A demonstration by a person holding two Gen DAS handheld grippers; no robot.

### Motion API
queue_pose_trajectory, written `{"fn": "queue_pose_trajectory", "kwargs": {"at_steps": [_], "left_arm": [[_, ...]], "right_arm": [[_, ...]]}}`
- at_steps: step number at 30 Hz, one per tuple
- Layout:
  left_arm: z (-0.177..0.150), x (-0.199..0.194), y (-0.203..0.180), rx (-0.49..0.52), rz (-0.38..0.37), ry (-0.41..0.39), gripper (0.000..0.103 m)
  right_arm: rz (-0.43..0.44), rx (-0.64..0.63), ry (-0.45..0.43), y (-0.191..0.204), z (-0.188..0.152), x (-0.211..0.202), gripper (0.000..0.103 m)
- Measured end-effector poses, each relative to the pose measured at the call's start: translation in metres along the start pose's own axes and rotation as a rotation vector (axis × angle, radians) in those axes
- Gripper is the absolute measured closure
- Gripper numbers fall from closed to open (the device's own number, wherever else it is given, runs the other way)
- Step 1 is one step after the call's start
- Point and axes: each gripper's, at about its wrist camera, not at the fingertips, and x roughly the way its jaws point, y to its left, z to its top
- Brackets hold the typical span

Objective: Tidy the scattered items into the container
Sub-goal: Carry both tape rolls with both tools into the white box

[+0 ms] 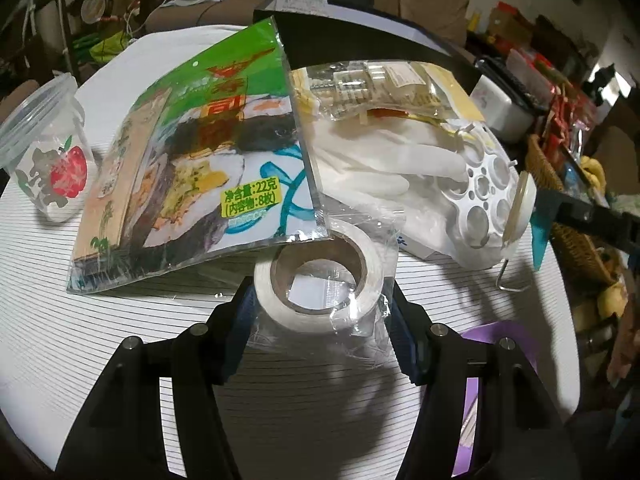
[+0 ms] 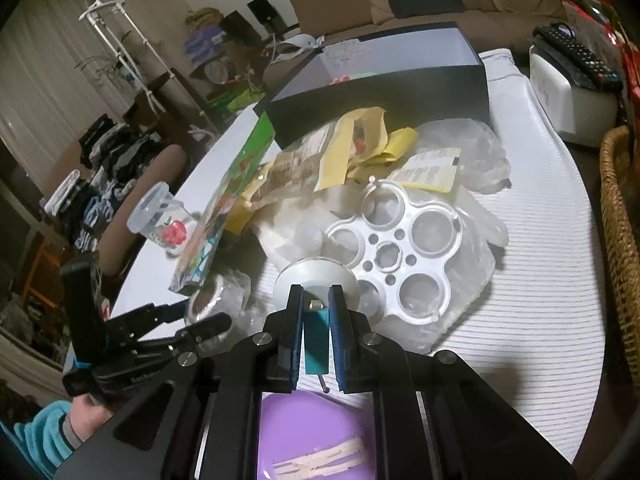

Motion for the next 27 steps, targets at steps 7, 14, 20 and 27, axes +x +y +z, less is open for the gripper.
{"fn": "queue_pose_trajectory", "kwargs": {"at_steps": [7, 14, 20, 27], "left_arm": [[-0.002, -0.017, -0.007, 0.02, -0.045, 0.01, 0.045], [0.018, -0.076, -0.04, 0.069, -0.173, -0.024, 0.045], [0.118, -0.096, -0.074, 0.132, -0.221, -0.095, 0.045], [0.258, -0.035, -0.107, 0.153, -0.197, -0.086, 0.045]], "right_arm": [[-0.002, 0.001, -0.02, 0.0, 0.001, -0.006, 0.091], [0.019, 0.006, -0.061, -0.005, 0.026, -0.038, 0.091], [-0.008, -0.018, -0.069, -0.02, 0.082, -0.057, 0.091], [0.003, 0.046, -0.057, -0.063, 0.185, -0.042, 0.091]]}}
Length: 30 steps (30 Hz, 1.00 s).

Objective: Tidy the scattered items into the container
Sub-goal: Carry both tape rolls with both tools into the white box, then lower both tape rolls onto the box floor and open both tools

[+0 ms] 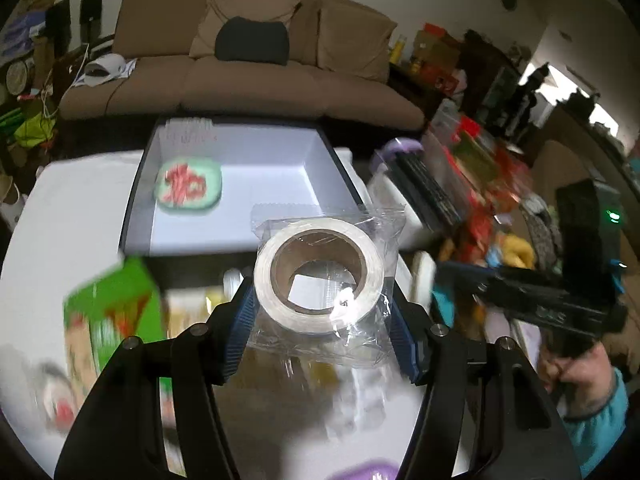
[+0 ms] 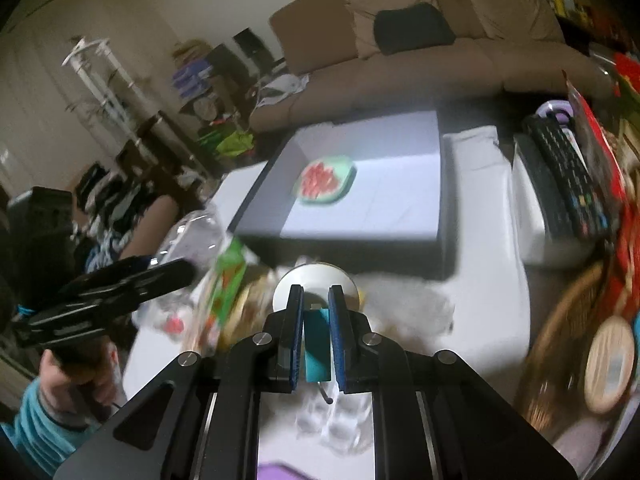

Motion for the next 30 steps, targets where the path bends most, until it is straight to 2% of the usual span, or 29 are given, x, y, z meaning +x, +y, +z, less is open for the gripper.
{"fn": "queue_pose_trajectory", "kwargs": {"at_steps": [4, 7, 12, 15, 17, 20, 21, 25, 27, 30], "left_arm": [[0.053, 0.054, 0.01, -0.024, 0.01, 0.019, 0.045], [0.077, 0.1, 0.022, -0.059, 0.016, 0.055, 0.045], [0.097, 0.17, 0.047, -0.119, 0.054, 0.118, 0.045], [0.098, 0.197, 0.057, -0.111, 0.086, 0.148, 0.045], [0.101, 0.211, 0.059, -0.107, 0.095, 0.172, 0.045], [0.104, 0.227, 0.061, -0.099, 0.11, 0.203, 0.045], [0.105, 0.23, 0.061, -0.094, 0.116, 0.212, 0.045], [0.104, 0.241, 0.067, -0.102, 0.127, 0.235, 0.045], [0.103, 0.245, 0.072, -0.111, 0.135, 0.243, 0.045], [0.103, 0.246, 0.077, -0.129, 0.147, 0.251, 0.045]], "right_arm": [[-0.032, 0.011, 0.006, -0.022, 0.057, 0.026, 0.091], [-0.067, 0.023, 0.022, -0.041, 0.092, 0.058, 0.091], [-0.127, 0.04, 0.074, -0.075, 0.134, 0.12, 0.091], [-0.205, 0.028, 0.129, -0.094, 0.156, 0.168, 0.091], [-0.263, 0.003, 0.159, -0.097, 0.166, 0.196, 0.091], [-0.395, -0.055, 0.231, -0.102, 0.173, 0.24, 0.091], [-0.448, -0.084, 0.253, -0.102, 0.174, 0.253, 0.096], [-0.591, -0.184, 0.272, -0.097, 0.182, 0.281, 0.096], [-0.62, -0.206, 0.272, -0.097, 0.181, 0.284, 0.093], [-0.523, -0.165, 0.208, -0.098, 0.179, 0.257, 0.089]]}}
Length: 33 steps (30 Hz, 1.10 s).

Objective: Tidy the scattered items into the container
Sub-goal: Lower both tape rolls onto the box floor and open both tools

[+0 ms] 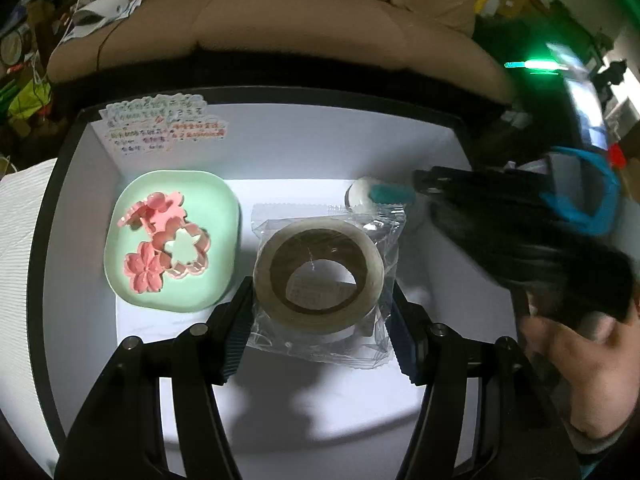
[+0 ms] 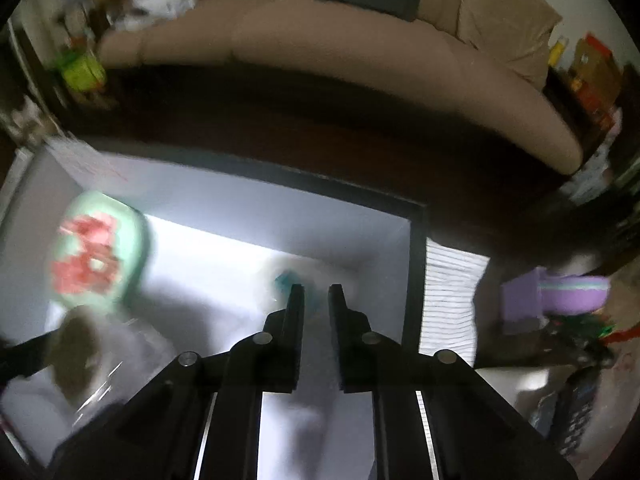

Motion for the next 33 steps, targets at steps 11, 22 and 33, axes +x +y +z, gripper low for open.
{"fn": "queue_pose_trajectory", "kwargs": {"at_steps": [11, 22, 33], "left_arm": [[0.015, 0.038, -0.011, -0.149, 0.042, 0.135, 0.045], [0.019, 0.089, -0.081, -0.136, 0.066, 0.209, 0.045], [0.01, 0.077, -0.038, -0.344, -0.128, 0.202, 0.029]], "right_arm": [[0.227, 0.035, -0.173, -0.05, -0.061, -0.091, 0.054], [0.276, 0.075, -0.22, -0.065, -0.061, -0.112, 0.05], [0.259, 0.046, -0.196, -0.057, -0.07, -0.122, 0.05]]}}
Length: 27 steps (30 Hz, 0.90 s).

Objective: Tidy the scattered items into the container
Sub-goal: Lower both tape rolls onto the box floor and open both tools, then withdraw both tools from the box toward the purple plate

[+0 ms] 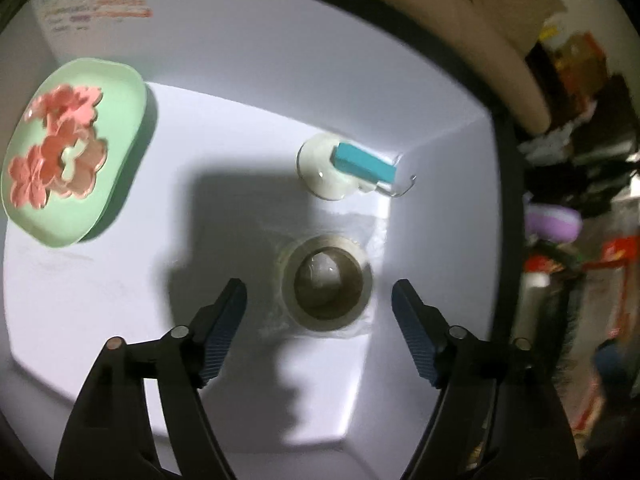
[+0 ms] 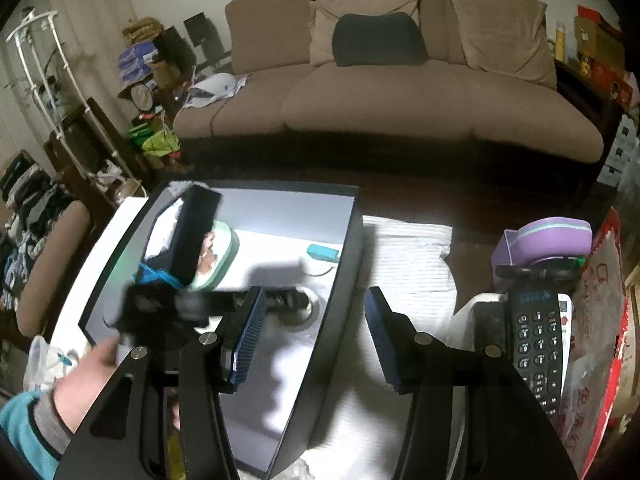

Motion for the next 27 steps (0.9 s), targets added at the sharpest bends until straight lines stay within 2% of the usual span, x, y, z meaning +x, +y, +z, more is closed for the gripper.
{"fn": "queue_pose_trajectory", "kwargs": {"at_steps": [1, 4, 6, 9, 11, 12, 13, 14, 16, 18, 21, 24, 27], "left_arm": [[-0.001, -0.001, 0.002, -0.009, -0.016, 0.012, 0.029], [-0.006, 0.002, 0.005, -0.064, -0.134, 0.068, 0.031], [-0.008, -0.007, -0.002, -0.075, -0.159, 0.036, 0.031], [-0.021, -0.033, -0.012, 0.003, -0.122, -0.034, 0.029], [-0.036, -0.051, -0.009, 0.043, -0.115, -0.067, 0.022], [-0.046, -0.063, -0.004, 0.052, -0.109, -0.093, 0.008], [-0.056, -0.075, 0.003, 0.05, -0.097, -0.125, 0.0], [-0.061, -0.089, 0.009, 0.044, -0.089, -0.157, 0.0], [-0.072, -0.112, 0.02, 0.028, -0.063, -0.205, 0.0], [-0.087, -0.127, 0.026, 0.016, -0.06, -0.214, 0.0], [-0.112, -0.152, 0.039, 0.021, -0.047, -0.235, 0.0], [-0.136, -0.177, 0.047, 0.06, -0.032, -0.253, 0.0], [-0.168, -0.205, 0.061, 0.092, 0.003, -0.277, 0.0]], "right_arm": [[-0.003, -0.006, 0.001, 0.001, -0.001, -0.001, 0.05], [-0.004, -0.014, 0.0, 0.003, -0.002, -0.008, 0.05], [-0.009, -0.017, -0.002, 0.002, -0.004, -0.013, 0.05], [-0.006, -0.001, 0.028, 0.001, -0.011, -0.014, 0.049], [-0.006, 0.004, 0.037, 0.006, -0.02, -0.019, 0.048], [-0.006, 0.002, 0.04, 0.011, -0.025, -0.023, 0.046], [-0.013, 0.001, 0.038, 0.015, -0.03, -0.026, 0.039], [-0.023, 0.0, 0.034, 0.02, -0.036, -0.03, 0.034], [-0.028, 0.01, 0.033, 0.028, -0.047, -0.037, 0.016], [-0.008, 0.045, 0.034, 0.036, -0.06, -0.044, 0.013], [-0.001, 0.089, 0.023, 0.046, -0.077, -0.057, 0.0], [0.026, 0.102, -0.003, 0.061, -0.094, -0.075, 0.0], [-0.002, 0.102, 0.006, 0.08, -0.109, -0.091, 0.0]]}}
